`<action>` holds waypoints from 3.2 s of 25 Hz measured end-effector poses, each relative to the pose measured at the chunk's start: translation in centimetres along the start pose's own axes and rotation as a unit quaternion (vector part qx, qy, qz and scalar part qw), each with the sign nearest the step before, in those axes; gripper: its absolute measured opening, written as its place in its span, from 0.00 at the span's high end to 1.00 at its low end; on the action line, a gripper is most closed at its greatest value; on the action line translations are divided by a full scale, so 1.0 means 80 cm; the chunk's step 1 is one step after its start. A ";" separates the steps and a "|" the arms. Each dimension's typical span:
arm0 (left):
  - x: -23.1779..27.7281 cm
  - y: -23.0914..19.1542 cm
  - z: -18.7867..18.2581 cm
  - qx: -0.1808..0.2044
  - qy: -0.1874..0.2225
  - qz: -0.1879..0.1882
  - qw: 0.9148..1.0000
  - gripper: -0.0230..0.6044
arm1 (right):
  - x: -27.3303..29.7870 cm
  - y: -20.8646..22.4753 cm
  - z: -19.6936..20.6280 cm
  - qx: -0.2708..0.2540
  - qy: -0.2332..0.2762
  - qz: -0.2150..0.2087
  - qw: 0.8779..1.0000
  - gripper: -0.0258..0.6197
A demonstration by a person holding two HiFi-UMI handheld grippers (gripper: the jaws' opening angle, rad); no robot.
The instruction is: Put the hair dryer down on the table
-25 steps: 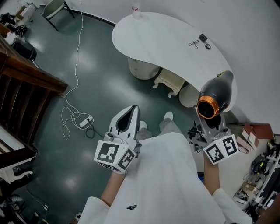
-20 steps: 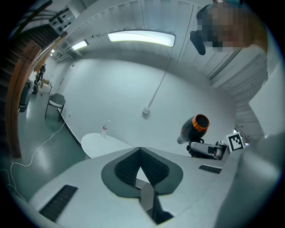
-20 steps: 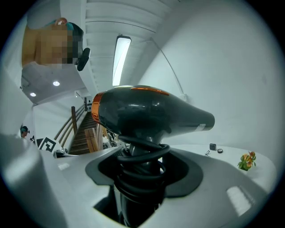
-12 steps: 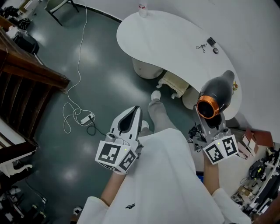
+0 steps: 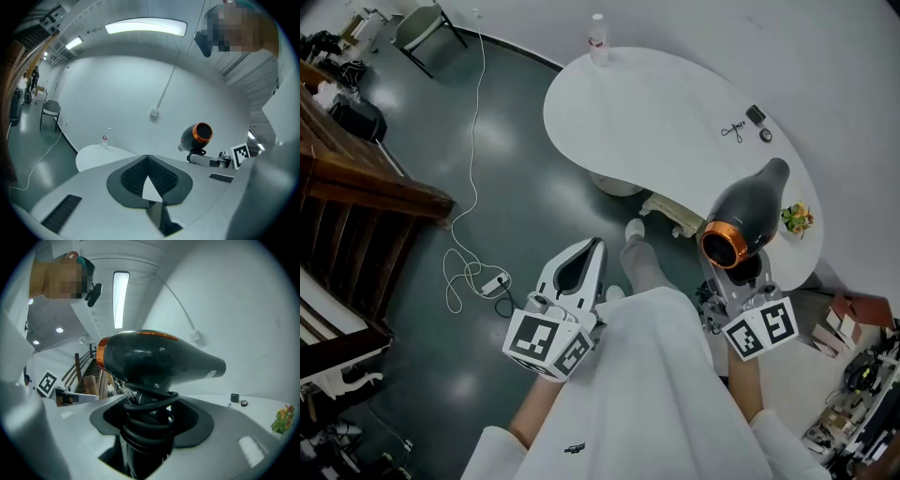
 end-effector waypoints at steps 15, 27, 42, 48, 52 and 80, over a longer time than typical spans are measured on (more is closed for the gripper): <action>0.166 -0.069 -0.089 -0.003 0.019 -0.039 0.999 0.95 | 0.144 0.128 -0.044 -0.007 -0.028 0.000 1.000 0.52; 0.265 -0.084 -0.123 0.024 0.011 -0.067 0.997 0.95 | 0.225 0.212 -0.057 -0.024 -0.031 -0.013 0.999 0.52; 0.353 -0.080 -0.128 0.039 -0.016 -0.044 0.998 0.95 | 0.285 0.256 -0.052 -0.017 -0.035 -0.026 0.999 0.52; 0.367 -0.081 -0.122 0.036 -0.026 -0.032 0.999 0.95 | 0.287 0.268 -0.039 -0.031 -0.053 -0.002 0.998 0.52; 0.377 -0.085 -0.116 0.032 -0.027 -0.034 0.999 0.95 | 0.292 0.282 -0.027 -0.039 -0.066 0.009 0.997 0.52; 0.387 -0.084 -0.112 0.024 -0.038 -0.032 0.999 0.95 | 0.340 0.371 0.118 -0.047 -0.214 0.104 0.970 0.52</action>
Point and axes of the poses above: the fingertips, and each gripper's own axes: x forward along the fingers, y to its right, z out of its underside, the point moved 5 cm from there along -x, backward along the fingers, and after that the axes turned 3 degrees about -z, right-handed, at the moved point
